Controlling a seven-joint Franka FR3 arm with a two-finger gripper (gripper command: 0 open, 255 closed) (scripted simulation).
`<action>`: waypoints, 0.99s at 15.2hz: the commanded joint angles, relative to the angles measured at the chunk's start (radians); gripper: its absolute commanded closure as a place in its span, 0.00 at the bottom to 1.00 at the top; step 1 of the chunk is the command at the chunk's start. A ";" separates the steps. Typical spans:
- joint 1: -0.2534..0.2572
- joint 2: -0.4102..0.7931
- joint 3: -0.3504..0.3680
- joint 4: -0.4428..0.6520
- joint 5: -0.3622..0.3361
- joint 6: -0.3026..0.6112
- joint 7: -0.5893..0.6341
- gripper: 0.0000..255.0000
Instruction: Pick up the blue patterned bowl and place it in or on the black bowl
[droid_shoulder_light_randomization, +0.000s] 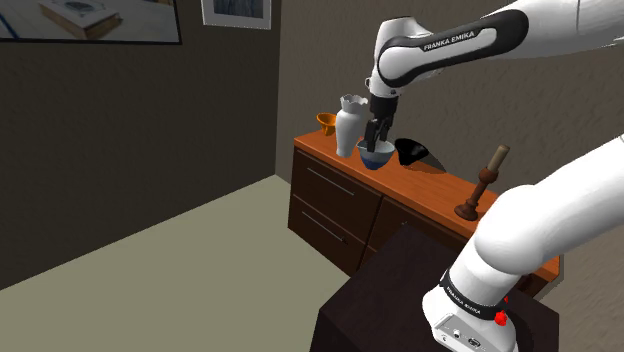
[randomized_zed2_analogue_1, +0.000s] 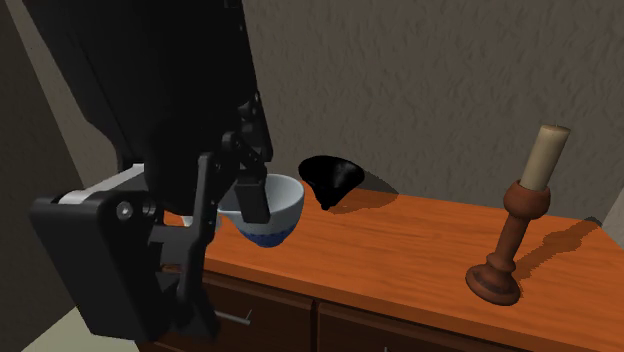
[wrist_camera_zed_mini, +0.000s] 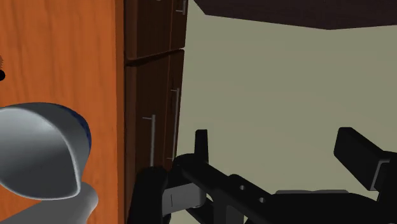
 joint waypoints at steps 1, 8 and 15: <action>-0.014 0.059 -0.023 0.016 -0.020 0.048 -0.024 0.00; -0.053 0.293 -0.090 0.133 -0.056 0.181 -0.101 0.00; -0.097 0.538 -0.138 0.307 -0.047 0.274 -0.183 0.00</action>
